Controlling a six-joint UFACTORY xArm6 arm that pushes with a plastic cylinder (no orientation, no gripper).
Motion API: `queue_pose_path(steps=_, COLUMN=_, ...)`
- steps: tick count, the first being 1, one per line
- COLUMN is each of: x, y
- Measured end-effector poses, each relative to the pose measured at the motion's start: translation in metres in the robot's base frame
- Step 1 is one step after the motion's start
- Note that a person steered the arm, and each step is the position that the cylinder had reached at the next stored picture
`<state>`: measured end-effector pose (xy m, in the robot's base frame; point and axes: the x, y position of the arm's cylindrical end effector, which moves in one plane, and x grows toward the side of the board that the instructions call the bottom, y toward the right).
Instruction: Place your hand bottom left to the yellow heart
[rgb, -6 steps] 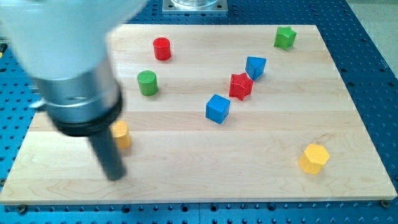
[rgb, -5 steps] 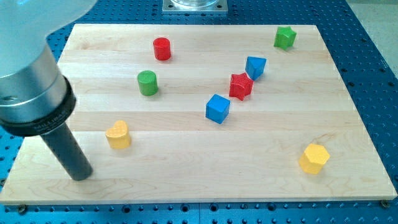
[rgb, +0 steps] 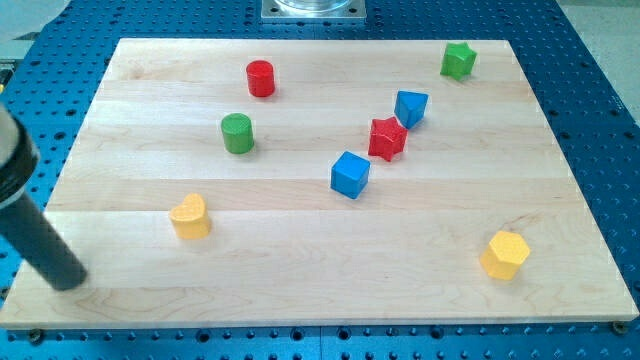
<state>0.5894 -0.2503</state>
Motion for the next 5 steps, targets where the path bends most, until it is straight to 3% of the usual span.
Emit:
queue_pose_path(steps=2, x=-0.037, y=0.021)
queue_pose_path(steps=5, x=-0.036, y=0.060)
